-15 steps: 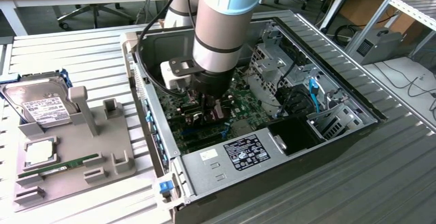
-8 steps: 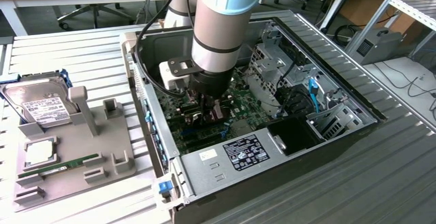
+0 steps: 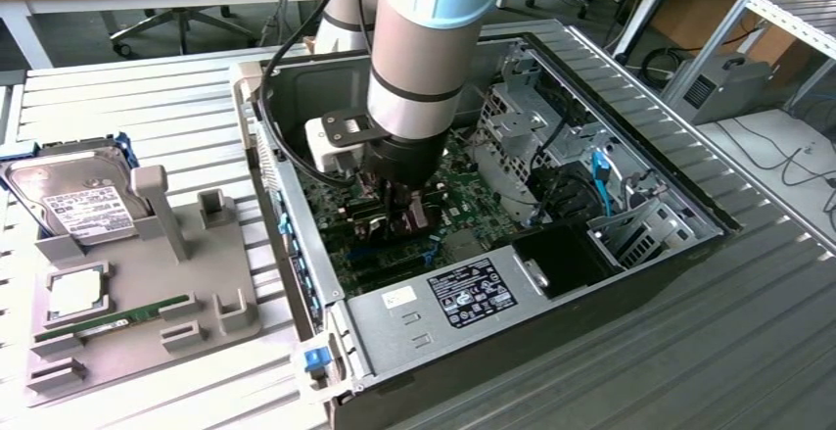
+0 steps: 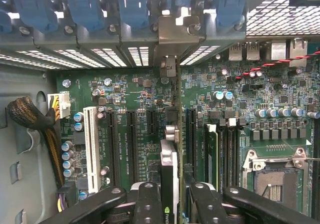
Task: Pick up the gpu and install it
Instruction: 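Insert the gpu into the slot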
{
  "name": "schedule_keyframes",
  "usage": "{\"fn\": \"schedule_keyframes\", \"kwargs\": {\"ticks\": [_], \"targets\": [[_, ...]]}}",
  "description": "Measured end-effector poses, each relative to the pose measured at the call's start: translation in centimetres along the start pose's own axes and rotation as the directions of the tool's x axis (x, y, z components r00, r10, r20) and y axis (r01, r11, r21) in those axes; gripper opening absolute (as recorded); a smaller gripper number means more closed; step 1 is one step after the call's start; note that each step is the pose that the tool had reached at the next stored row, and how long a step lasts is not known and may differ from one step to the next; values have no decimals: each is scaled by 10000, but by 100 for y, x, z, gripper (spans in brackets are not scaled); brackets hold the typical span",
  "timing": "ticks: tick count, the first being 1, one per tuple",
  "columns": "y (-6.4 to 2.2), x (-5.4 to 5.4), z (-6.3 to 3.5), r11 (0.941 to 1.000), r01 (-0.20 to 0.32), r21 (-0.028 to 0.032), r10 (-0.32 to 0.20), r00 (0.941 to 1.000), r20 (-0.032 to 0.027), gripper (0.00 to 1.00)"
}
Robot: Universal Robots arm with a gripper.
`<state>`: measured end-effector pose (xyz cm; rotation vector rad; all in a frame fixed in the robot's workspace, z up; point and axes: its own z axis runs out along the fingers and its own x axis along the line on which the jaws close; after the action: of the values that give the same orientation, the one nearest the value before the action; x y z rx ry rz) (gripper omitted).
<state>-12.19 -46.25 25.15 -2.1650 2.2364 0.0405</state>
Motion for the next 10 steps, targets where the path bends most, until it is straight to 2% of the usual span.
{"fn": "schedule_keyframes", "kwargs": {"ticks": [6, 10], "targets": [[0, -1, -18, 10000, 0, 3, 0, 10000, -4, 27], [0, 0, -2, 10000, 2, 69, -2, 10000, -3, 27]]}}
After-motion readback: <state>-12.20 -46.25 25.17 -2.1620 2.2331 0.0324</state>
